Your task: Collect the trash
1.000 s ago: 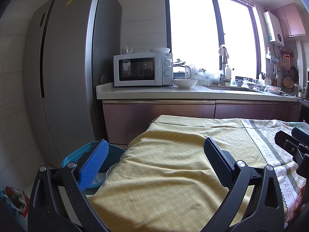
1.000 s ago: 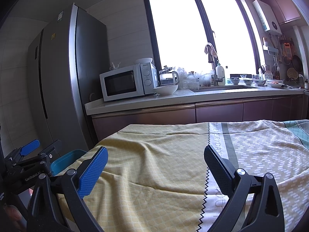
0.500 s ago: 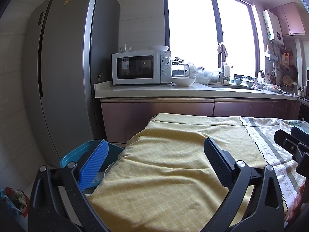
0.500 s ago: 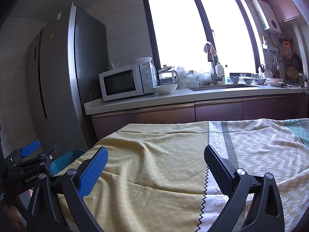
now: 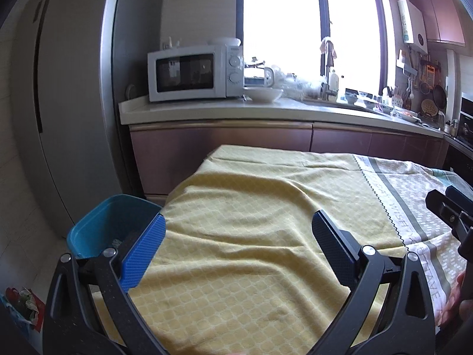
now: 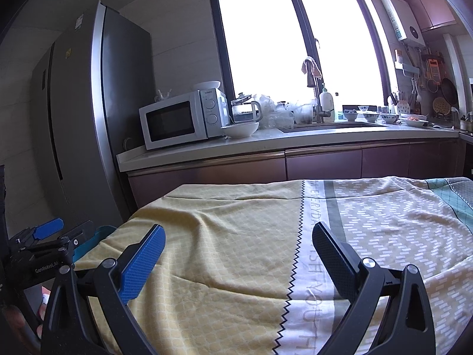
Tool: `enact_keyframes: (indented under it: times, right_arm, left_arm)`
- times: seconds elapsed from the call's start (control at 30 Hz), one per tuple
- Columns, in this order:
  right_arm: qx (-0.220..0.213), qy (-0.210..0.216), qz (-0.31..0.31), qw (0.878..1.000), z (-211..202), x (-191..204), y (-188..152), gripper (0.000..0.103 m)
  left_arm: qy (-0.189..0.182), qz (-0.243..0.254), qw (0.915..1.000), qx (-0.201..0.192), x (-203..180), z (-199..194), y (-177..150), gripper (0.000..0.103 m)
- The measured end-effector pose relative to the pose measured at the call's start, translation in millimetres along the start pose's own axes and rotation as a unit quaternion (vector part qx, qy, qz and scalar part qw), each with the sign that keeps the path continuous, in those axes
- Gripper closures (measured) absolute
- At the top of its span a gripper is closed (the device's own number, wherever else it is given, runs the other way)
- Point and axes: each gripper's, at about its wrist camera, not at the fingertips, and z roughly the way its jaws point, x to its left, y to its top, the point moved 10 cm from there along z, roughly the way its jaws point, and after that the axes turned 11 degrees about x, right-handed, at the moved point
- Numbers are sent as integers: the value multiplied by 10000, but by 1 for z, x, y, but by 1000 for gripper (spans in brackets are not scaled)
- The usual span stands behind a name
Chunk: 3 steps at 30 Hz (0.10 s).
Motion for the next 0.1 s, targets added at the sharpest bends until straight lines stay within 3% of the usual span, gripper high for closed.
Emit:
enact_keyframes:
  times: [0.1]
  right_arm:
    - [380,-229,94,9990,13,-28,0,7]
  left_arm:
    - [-192,-16,9986,485,-12,31,2,6]
